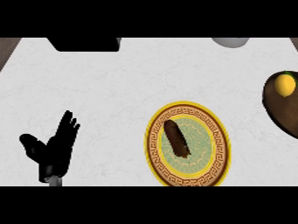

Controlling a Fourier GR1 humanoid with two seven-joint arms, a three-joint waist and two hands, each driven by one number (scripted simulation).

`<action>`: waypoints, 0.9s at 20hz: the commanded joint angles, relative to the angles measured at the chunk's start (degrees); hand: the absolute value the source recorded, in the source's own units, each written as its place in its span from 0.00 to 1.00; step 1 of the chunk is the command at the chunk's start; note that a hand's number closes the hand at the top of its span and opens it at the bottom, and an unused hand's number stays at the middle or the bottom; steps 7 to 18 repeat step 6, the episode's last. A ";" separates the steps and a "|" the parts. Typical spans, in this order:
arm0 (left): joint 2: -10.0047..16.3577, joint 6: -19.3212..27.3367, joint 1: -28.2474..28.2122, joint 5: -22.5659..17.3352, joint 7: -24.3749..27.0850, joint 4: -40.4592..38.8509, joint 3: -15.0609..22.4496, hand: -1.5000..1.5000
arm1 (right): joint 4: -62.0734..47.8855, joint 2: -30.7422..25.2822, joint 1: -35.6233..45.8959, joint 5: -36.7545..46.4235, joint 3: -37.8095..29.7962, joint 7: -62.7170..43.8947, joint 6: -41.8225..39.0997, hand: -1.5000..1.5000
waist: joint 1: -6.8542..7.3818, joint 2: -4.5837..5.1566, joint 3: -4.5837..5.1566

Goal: Pick the lemon from the plate and place it in the pan

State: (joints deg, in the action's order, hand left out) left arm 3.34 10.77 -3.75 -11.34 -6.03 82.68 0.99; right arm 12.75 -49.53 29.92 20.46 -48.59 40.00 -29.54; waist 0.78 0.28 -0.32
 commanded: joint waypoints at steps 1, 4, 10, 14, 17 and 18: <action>-0.64 -0.77 -2.44 0.26 0.98 -1.37 0.73 0.50 | 0.86 1.00 -3.85 -1.01 0.91 7.06 -5.06 0.00 | -0.03 0.03 0.15; 0.92 -0.55 -0.50 0.10 -1.70 0.13 -0.25 0.50 | 1.45 0.14 -7.62 -2.51 1.00 8.11 -6.69 0.00 | -0.36 -0.06 0.16; 0.46 -0.21 -0.83 -0.42 -1.56 0.11 -0.91 0.50 | 2.81 0.86 -7.14 -4.19 1.11 6.38 -6.16 0.00 | -0.50 -0.20 0.23; 0.46 -0.21 -0.83 -0.42 -1.56 0.11 -0.91 0.50 | 2.81 0.86 -7.14 -4.19 1.11 6.38 -6.16 0.00 | -0.50 -0.20 0.23; 0.46 -0.21 -0.83 -0.42 -1.56 0.11 -0.91 0.50 | 2.81 0.86 -7.14 -4.19 1.11 6.38 -6.16 0.00 | -0.50 -0.20 0.23; 0.46 -0.21 -0.83 -0.42 -1.56 0.11 -0.91 0.50 | 2.81 0.86 -7.14 -4.19 1.11 6.38 -6.16 0.00 | -0.50 -0.20 0.23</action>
